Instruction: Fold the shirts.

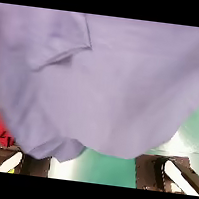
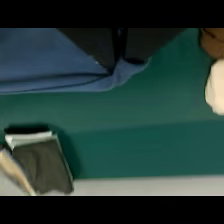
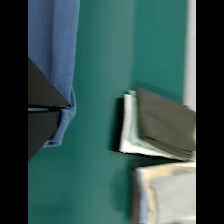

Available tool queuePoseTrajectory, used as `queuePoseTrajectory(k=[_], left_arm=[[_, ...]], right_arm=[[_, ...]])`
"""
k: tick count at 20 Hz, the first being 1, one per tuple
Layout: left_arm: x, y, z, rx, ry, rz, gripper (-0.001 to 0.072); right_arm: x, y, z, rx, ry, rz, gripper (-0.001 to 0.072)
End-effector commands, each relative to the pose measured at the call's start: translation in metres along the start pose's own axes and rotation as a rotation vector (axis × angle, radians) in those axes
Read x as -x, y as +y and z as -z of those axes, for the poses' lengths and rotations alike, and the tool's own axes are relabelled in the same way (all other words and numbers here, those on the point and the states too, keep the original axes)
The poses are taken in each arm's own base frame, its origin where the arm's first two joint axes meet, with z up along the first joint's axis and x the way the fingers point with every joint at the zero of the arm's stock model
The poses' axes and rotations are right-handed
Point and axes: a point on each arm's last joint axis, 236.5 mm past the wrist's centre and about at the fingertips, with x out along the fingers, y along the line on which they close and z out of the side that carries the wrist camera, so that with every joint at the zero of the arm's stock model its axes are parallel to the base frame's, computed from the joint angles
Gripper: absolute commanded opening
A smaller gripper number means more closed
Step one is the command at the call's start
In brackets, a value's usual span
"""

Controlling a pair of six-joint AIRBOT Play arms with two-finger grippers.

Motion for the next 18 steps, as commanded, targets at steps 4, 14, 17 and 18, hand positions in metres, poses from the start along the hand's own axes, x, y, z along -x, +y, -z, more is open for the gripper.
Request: queuePoseTrajectory(k=[4, 14, 17, 18], left_arm=[[-0.198, 0.069, 0.193, 0.229, 0.558, 0.004, 0.0028], [-0.279, 0.095, 0.228, 0.200, 0.641, 0.052, 0.0028], [-0.244, 0.096, 0.277, 0.180, 0.874, 0.058, 0.0028], [-0.239, 0.096, 0.290, 0.187, 0.915, 0.055, 0.0028]], right_arm=[[-0.189, -0.018, 0.149, -0.128, 0.523, -0.106, 0.0021], [-0.301, -0.024, 0.172, -0.134, 0.618, -0.136, 0.0021], [-0.280, -0.028, 0.194, -0.123, 0.675, -0.107, 0.0021], [-0.272, -0.036, 0.208, -0.103, 0.705, -0.069, 0.0021]])
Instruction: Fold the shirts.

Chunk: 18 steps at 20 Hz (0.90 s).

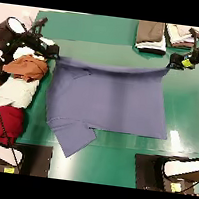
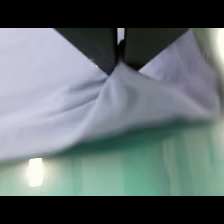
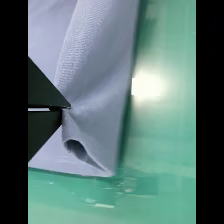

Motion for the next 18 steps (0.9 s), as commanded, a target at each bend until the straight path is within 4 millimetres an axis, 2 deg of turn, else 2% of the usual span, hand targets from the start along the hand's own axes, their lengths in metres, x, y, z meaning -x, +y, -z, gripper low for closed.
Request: queuePoseTrajectory(k=[1, 5, 6, 7, 8, 9, 12, 13, 14, 16, 18], left_arm=[[-0.014, 0.013, 0.054, 0.004, 0.202, -0.013, 0.0028], [-0.035, 0.023, 0.097, 0.068, 0.313, -0.016, 0.0030], [-0.036, 0.025, 0.102, 0.075, 0.328, -0.022, 0.0098], [-0.037, 0.026, 0.104, 0.083, 0.332, -0.024, 0.0423], [-0.036, 0.025, 0.103, 0.103, 0.331, -0.027, 0.0541], [-0.033, 0.024, 0.104, 0.121, 0.336, -0.030, 0.0539], [-0.002, 0.012, 0.110, 0.083, 0.326, -0.043, 0.0539], [0.012, 0.008, 0.120, 0.055, 0.317, -0.071, 0.0538], [0.025, 0.008, 0.136, 0.043, 0.317, -0.115, 0.0538], [0.040, -0.001, 0.184, 0.048, 0.318, -0.158, 0.0539], [0.043, -0.010, 0.248, 0.100, 0.352, -0.150, 0.0540]], right_arm=[[-0.004, -0.017, 0.039, 0.009, 0.069, 0.078, 0.0021], [-0.015, -0.029, 0.082, -0.041, 0.113, 0.088, 0.0021], [-0.018, -0.032, 0.088, -0.063, 0.116, 0.088, 0.0022], [-0.019, -0.034, 0.092, -0.087, 0.117, 0.078, 0.0100], [-0.019, -0.039, 0.094, -0.106, 0.115, 0.075, 0.0357], [-0.016, -0.040, 0.097, -0.124, 0.127, 0.063, 0.0453], [0.008, -0.033, 0.105, -0.124, 0.144, 0.044, 0.0450], [0.019, -0.029, 0.106, -0.111, 0.117, 0.048, 0.0450], [0.029, -0.025, 0.108, -0.103, 0.090, 0.051, 0.0449], [0.045, -0.010, 0.115, -0.087, 0.051, 0.037, 0.0450], [0.053, -0.001, 0.126, -0.068, 0.030, 0.038, 0.0450]])
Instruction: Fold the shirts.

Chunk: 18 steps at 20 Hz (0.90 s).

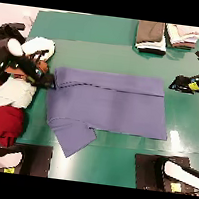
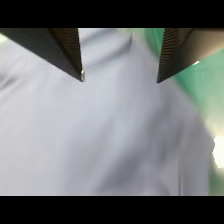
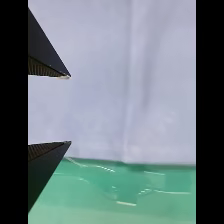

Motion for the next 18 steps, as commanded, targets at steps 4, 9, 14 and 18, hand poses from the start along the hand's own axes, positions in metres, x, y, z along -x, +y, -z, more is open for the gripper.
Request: queuePoseTrajectory(k=[4, 9, 14, 18], left_arm=[[-0.055, -0.001, 0.166, 0.178, 0.130, 0.028, 0.0540], [-0.080, -0.027, 0.181, 0.260, 0.133, 0.179, 0.0539], [-0.087, -0.052, 0.160, 0.325, 0.038, 0.321, 0.0538], [-0.089, -0.051, 0.160, 0.301, 0.032, 0.317, 0.0201]], right_arm=[[0.020, 0.014, 0.023, 0.023, -0.067, -0.006, 0.0449], [0.022, 0.015, 0.027, 0.025, -0.071, -0.006, 0.0449], [0.022, 0.015, 0.029, 0.025, -0.065, -0.007, 0.0449], [0.022, 0.013, 0.038, 0.015, -0.028, -0.009, 0.0449]])
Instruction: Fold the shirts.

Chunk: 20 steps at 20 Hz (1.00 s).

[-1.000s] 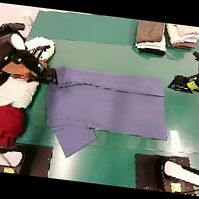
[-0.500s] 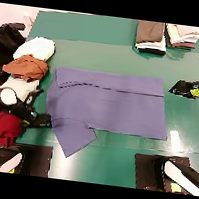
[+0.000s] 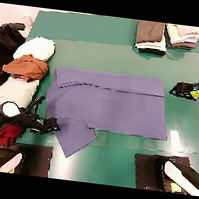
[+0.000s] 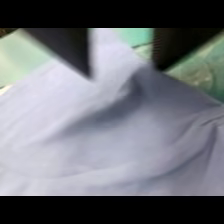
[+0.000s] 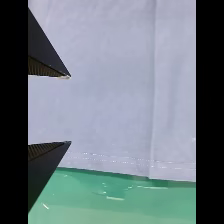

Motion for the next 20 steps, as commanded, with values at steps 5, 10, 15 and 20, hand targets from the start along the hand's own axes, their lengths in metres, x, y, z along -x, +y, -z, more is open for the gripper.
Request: queuePoseTrajectory(k=[5, 10, 15, 20], left_arm=[[0.004, -0.006, 0.002, -0.090, 0.012, 0.014, 0.0026], [0.011, -0.011, -0.007, -0.149, -0.015, 0.005, 0.0027], [0.011, -0.011, -0.008, -0.152, -0.019, 0.006, 0.0026], [0.020, -0.011, -0.005, -0.193, -0.002, -0.019, 0.0023]], right_arm=[[-0.014, -0.056, 0.083, -0.185, 0.213, 0.057, 0.0449], [-0.055, -0.084, 0.206, -0.510, 0.452, -0.007, 0.0532], [-0.089, -0.057, 0.211, -0.514, 0.439, -0.114, 0.0499], [-0.085, -0.036, 0.189, -0.298, 0.454, -0.099, 0.0022]])
